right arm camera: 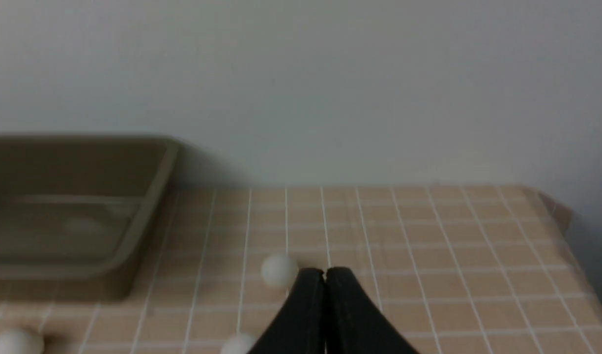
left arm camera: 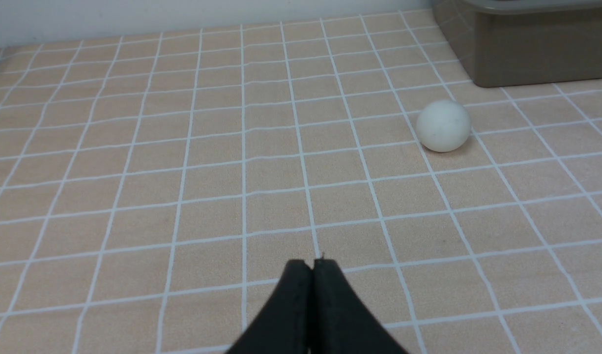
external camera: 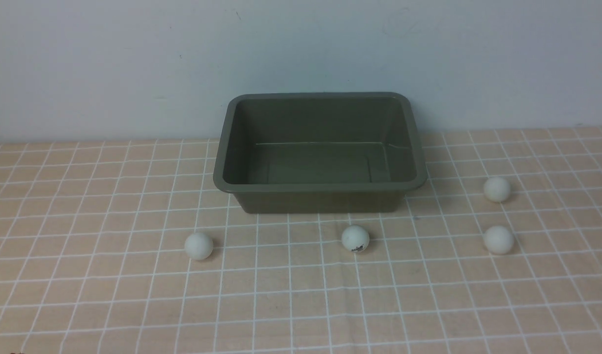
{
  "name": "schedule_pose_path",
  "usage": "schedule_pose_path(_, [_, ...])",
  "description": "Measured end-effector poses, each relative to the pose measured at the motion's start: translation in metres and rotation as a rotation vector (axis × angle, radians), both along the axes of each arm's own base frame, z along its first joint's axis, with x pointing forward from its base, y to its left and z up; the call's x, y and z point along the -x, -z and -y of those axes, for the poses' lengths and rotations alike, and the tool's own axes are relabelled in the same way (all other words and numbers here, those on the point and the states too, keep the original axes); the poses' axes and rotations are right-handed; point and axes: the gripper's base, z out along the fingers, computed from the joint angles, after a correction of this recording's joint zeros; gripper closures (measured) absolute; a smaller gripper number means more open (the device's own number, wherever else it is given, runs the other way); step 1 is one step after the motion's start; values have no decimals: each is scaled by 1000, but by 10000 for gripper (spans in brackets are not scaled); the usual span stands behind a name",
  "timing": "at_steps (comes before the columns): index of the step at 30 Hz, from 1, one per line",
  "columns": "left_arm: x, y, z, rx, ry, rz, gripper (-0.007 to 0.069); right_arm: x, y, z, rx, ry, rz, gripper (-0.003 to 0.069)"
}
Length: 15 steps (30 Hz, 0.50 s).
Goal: Put the table tennis balls into the box on the light coffee tablecloth.
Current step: 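Reach for and grasp a ping pong ball on the table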
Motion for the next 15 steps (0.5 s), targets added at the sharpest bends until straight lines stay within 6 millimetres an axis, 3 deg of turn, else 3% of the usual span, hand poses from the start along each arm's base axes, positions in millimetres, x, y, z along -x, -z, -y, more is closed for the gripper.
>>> schedule_pose_path(11, [0,0,0,0,0,0,693,-61,23,-11,-20,-188,-402,673])
schedule_pose_path(15, [0,0,0,0,0,0,693,-82,28,-32,-5,-294,-475,673])
